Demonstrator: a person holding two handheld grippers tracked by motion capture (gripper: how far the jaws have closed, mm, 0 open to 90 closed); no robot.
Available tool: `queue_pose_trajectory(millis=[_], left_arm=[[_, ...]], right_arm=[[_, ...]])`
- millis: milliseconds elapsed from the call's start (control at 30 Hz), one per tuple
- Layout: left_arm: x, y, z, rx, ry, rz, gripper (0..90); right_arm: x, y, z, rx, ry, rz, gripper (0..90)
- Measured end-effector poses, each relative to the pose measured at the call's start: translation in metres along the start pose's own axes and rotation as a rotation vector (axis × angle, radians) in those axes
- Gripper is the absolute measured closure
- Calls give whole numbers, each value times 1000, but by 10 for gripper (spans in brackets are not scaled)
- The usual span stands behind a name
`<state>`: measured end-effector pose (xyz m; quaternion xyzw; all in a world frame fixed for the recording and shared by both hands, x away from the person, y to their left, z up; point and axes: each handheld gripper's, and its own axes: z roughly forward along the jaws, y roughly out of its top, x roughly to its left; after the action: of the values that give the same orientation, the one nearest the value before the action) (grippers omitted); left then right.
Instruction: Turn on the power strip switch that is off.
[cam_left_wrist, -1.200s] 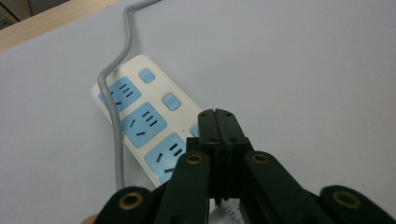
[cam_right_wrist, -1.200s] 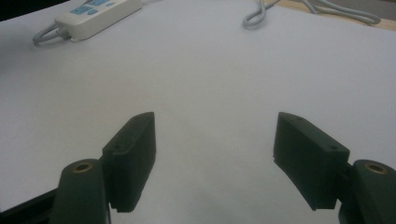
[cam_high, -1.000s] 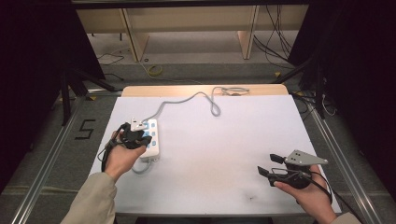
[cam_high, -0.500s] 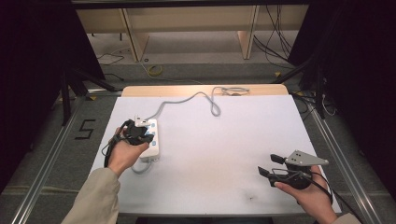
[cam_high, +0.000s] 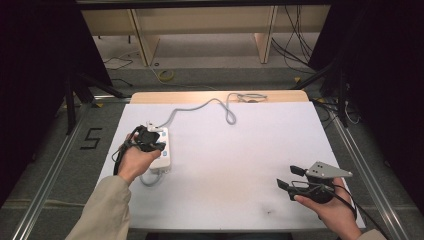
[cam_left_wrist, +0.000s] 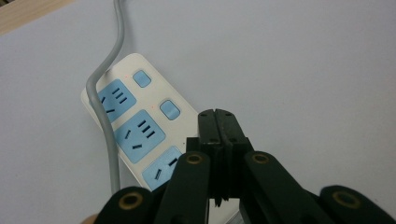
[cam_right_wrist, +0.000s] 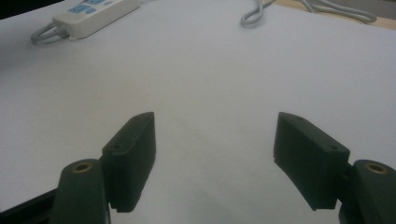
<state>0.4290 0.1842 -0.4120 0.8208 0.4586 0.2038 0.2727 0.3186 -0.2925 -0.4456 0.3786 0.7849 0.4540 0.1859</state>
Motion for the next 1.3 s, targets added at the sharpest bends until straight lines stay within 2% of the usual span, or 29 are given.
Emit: queue_pose_trajectory(millis=[533, 1300], left_arm=[[2, 6, 10, 47, -1, 0, 900], [11, 6, 26, 111, 10, -11, 900]], right_arm=[[0, -1, 0, 1, 1, -2, 303], [1, -1, 0, 6, 2, -10, 302]])
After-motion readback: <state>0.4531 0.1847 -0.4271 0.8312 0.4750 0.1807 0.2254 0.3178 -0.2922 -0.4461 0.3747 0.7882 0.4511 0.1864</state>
